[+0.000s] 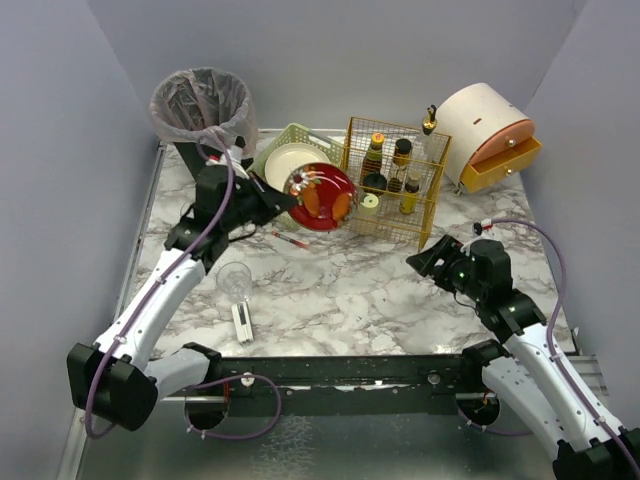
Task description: Clear the kitchen counter
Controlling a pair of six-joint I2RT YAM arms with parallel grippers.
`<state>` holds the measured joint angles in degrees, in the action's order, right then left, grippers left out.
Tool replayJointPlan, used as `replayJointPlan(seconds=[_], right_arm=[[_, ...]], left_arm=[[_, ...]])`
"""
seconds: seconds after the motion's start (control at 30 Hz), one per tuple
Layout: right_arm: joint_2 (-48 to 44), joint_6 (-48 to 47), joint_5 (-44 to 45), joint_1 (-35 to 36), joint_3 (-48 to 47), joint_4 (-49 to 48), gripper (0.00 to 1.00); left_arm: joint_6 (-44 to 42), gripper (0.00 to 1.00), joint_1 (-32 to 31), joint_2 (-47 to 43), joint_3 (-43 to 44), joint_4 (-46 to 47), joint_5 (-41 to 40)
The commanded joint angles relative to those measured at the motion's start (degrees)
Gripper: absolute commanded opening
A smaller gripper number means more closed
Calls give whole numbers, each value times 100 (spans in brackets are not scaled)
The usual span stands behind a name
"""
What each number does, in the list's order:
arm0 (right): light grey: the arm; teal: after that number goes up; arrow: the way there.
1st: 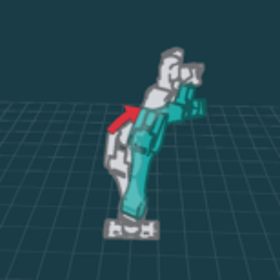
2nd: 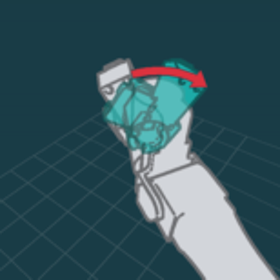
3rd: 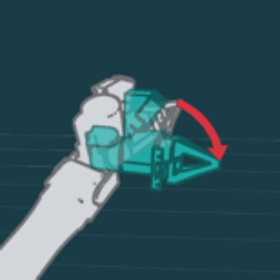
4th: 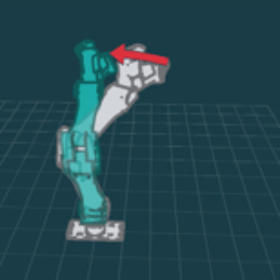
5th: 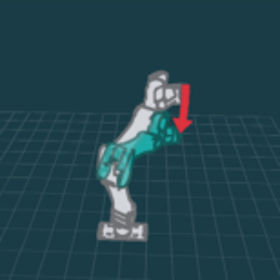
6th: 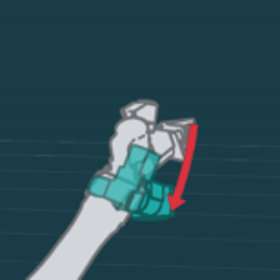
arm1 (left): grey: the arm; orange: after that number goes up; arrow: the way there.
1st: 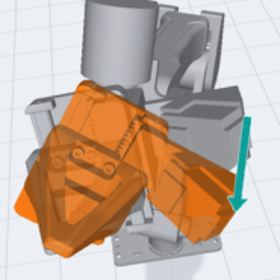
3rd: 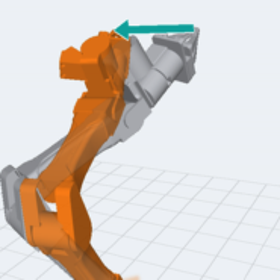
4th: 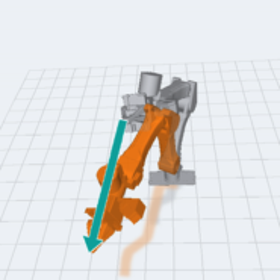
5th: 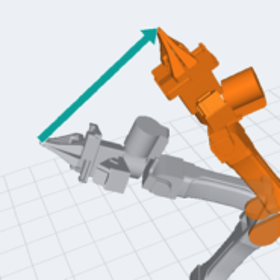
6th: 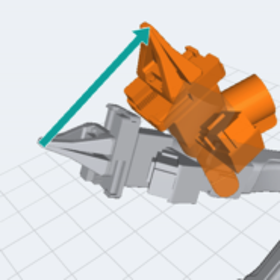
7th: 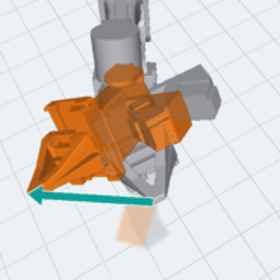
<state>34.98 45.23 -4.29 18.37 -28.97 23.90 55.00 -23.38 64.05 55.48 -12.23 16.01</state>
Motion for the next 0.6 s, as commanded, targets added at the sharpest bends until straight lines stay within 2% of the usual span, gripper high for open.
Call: replayJointPlan(seconds=[0.0, 0.23, 0.57], right_arm=[[-16, -114, 174, 2, -157, 252, 74], [-107, -165, 203, 0, -245, 369, 86], [-82, -138, 196, 0, -214, 529, 89]], left_arm=[[-299, 0, 686, 20, 1159, -810, 457], [-473, 0, 1591, 604, 2364, -1357, 823], [-331, 0, 2701, 1662, 3624, -1190, 1123]])
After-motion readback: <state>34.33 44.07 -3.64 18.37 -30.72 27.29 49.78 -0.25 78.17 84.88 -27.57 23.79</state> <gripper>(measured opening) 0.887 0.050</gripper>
